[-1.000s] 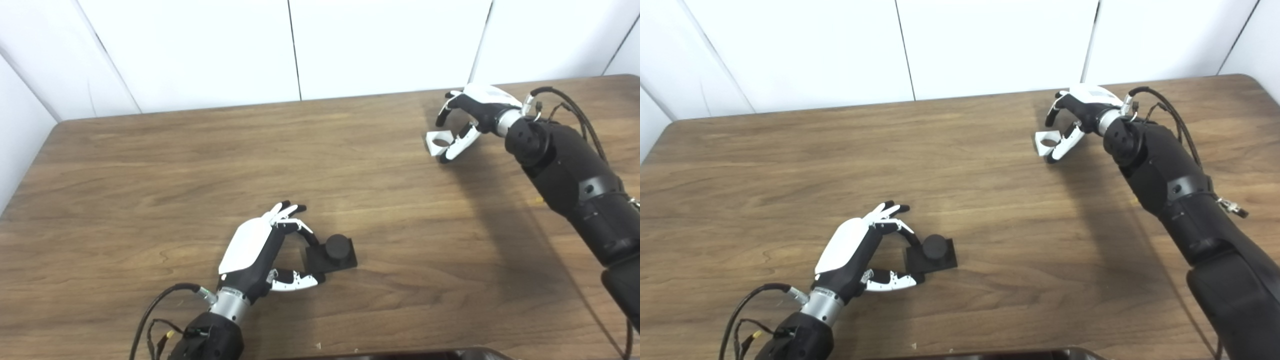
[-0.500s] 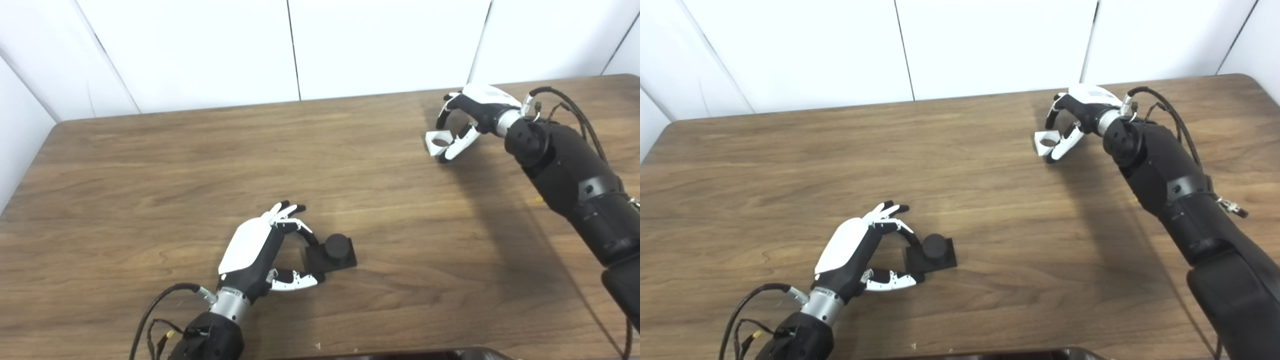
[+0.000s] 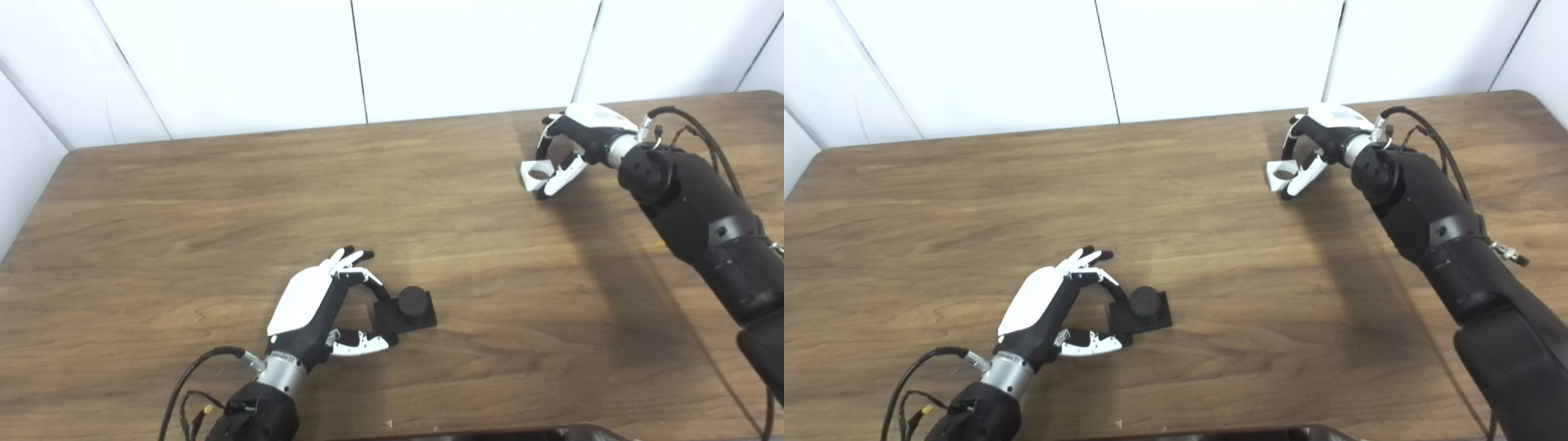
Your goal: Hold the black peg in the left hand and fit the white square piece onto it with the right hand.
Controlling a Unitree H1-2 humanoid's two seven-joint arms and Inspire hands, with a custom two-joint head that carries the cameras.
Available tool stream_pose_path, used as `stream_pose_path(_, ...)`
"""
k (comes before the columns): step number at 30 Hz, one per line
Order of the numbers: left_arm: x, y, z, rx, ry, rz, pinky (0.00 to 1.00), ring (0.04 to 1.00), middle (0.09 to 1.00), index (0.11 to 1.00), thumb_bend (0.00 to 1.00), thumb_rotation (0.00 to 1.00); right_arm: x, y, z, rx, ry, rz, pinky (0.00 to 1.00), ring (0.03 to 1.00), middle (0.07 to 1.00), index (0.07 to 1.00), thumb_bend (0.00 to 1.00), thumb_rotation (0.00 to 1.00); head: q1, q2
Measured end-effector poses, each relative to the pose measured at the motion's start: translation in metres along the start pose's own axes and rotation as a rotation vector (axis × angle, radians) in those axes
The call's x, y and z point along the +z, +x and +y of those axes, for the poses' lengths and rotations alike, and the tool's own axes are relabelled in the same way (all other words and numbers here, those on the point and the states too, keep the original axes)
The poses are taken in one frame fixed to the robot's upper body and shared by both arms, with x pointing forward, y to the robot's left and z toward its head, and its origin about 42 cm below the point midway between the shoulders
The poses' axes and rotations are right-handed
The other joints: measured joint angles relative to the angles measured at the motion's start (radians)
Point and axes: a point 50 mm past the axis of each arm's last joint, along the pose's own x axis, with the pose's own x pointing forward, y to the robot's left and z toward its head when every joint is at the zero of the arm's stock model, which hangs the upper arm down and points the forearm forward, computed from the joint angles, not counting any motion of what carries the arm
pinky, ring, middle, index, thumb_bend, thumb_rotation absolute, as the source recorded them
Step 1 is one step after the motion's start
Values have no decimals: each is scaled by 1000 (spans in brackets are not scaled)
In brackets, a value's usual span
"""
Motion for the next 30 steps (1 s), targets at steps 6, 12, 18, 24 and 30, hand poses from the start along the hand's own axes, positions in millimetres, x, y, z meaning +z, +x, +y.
stream_pose_path(6,0,0,0,0,-1,3,968,980,908,491,510,74,1,0,0,0,0,-7,905,991,938,489,525,142,2,2)
stream_pose_path(12,0,0,0,1,-2,4,964,978,907,491,510,74,1,0,0,0,0,-7,903,991,936,489,524,142,2,2)
stream_pose_path(18,1,0,0,3,-3,5,962,979,908,491,510,74,1,0,0,-1,-1,-9,903,989,933,490,525,144,5,3)
stream_pose_path(24,1,0,-1,3,-5,7,964,979,907,491,510,74,3,-5,2,-16,5,-25,923,991,930,489,525,144,6,6)
stream_pose_path(30,2,0,-2,4,-3,11,961,979,907,491,510,74,10,-24,13,-36,46,-85,939,994,938,490,525,146,8,8)
